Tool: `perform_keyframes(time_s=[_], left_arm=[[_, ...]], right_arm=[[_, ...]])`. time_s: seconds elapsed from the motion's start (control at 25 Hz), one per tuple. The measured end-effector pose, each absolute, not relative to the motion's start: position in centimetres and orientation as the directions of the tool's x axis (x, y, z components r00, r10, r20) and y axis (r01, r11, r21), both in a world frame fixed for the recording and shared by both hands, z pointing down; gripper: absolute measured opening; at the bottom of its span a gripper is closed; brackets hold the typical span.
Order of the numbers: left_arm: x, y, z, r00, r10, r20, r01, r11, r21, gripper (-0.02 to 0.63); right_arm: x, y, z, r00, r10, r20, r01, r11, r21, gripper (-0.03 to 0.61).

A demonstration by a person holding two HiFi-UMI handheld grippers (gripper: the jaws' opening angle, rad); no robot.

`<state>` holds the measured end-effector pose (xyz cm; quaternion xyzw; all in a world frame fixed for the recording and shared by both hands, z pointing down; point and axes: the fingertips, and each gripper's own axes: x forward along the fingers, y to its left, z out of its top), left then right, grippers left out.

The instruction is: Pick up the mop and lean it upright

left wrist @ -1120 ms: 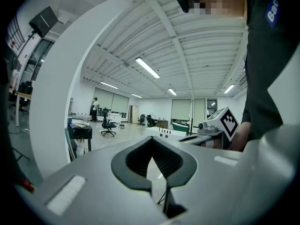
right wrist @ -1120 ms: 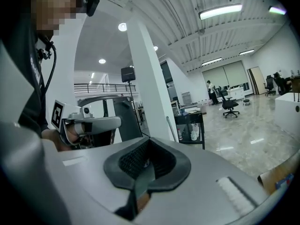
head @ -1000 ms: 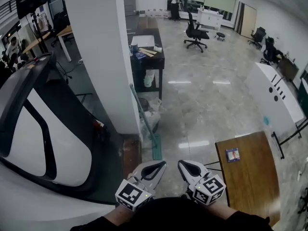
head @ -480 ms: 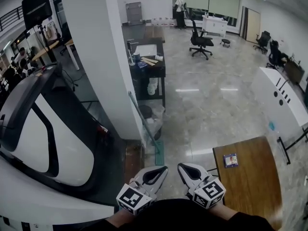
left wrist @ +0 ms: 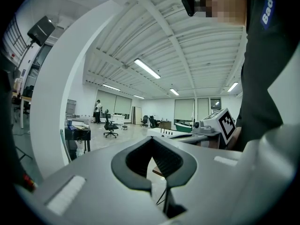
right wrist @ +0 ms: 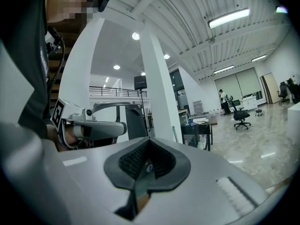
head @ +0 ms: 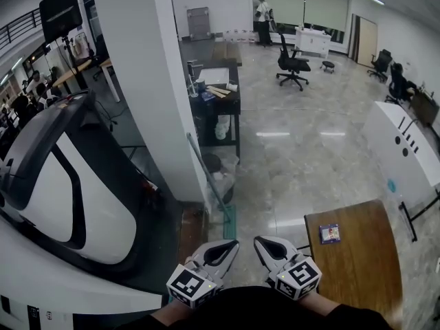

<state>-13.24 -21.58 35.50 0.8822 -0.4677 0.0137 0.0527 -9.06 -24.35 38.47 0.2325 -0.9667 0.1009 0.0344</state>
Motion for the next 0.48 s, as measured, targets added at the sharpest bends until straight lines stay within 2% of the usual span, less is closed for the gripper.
perform_keyframes(time_s=[0.48], left_arm=[[-13.34, -21.55, 35.08, 0.563, -0.824, 0.065, -0.826, -0.557, 0.083, 0.018]], right_arm=[[-9.76, -24.25, 38.33, -0.898, -0.424, 0.117, -0.439, 0.883, -0.165, 0.002]])
